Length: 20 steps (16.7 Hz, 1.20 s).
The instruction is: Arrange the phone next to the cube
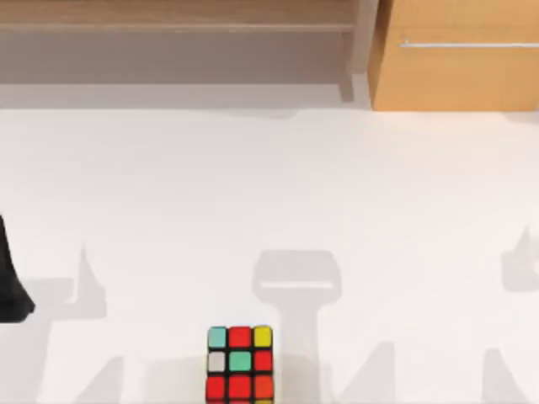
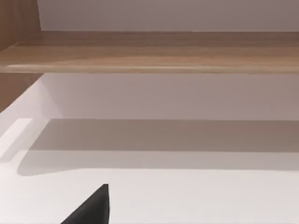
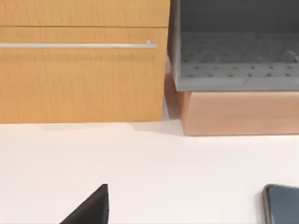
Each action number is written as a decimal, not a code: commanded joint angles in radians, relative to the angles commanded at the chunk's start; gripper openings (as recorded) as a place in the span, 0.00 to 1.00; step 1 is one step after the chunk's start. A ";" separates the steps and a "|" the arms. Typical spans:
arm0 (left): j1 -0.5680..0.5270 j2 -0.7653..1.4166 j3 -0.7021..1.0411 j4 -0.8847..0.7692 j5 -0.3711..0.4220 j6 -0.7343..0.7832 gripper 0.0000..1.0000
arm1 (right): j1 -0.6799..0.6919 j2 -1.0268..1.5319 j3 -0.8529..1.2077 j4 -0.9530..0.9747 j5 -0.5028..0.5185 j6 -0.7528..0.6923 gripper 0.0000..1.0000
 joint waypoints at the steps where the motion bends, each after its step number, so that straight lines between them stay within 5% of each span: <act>1: 0.000 0.000 0.000 0.000 0.000 0.000 1.00 | -0.019 0.095 0.069 -0.044 -0.001 -0.008 1.00; 12: 0.000 0.000 0.000 0.000 0.000 0.000 1.00 | -0.242 1.293 0.860 -0.576 -0.010 -0.099 1.00; 20: 0.000 0.000 0.000 0.000 0.000 0.000 1.00 | -0.332 1.717 1.204 -0.770 -0.009 -0.140 1.00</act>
